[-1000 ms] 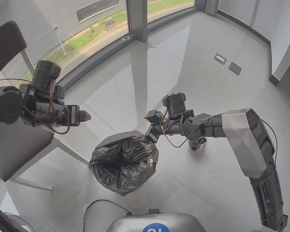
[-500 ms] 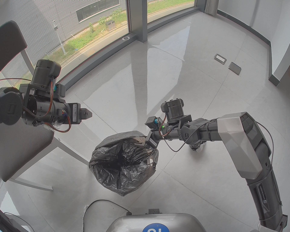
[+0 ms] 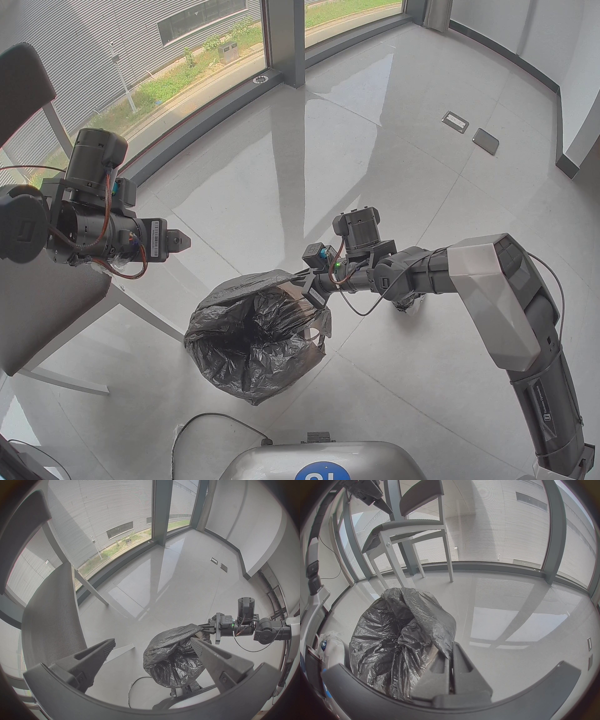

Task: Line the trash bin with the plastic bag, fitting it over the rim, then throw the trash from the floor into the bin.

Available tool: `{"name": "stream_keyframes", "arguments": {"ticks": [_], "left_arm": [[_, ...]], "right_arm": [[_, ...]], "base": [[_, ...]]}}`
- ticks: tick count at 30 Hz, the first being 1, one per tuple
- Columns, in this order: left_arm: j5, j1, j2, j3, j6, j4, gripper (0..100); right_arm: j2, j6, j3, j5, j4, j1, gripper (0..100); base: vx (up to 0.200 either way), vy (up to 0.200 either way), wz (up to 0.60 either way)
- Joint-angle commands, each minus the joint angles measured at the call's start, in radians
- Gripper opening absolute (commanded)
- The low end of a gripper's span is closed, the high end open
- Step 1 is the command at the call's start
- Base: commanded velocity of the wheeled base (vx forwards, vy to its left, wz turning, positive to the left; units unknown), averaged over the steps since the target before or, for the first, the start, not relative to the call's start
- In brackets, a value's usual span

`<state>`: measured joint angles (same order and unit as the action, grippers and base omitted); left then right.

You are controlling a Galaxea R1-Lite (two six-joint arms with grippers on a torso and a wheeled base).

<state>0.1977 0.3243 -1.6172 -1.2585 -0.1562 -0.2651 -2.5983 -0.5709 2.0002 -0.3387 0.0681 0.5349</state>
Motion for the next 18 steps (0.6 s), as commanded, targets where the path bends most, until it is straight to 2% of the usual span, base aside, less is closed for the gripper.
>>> {"name": "stream_keyframes", "arguments": {"ticks": [1,18], "left_arm": [[0.0,-0.001,-0.001,0.002,0.0,0.0,100],[0.003,-0.002,0.016,0.025,0.0,0.0,100]], "right_arm": [[0.001,0.002,0.0,0.0,-0.001,0.0,0],[0.001,0.046,0.0,0.021,-0.002,-0.03,0]], "base": [[0.0,0.0,0.0],[0.0,0.0,0.0]]}}
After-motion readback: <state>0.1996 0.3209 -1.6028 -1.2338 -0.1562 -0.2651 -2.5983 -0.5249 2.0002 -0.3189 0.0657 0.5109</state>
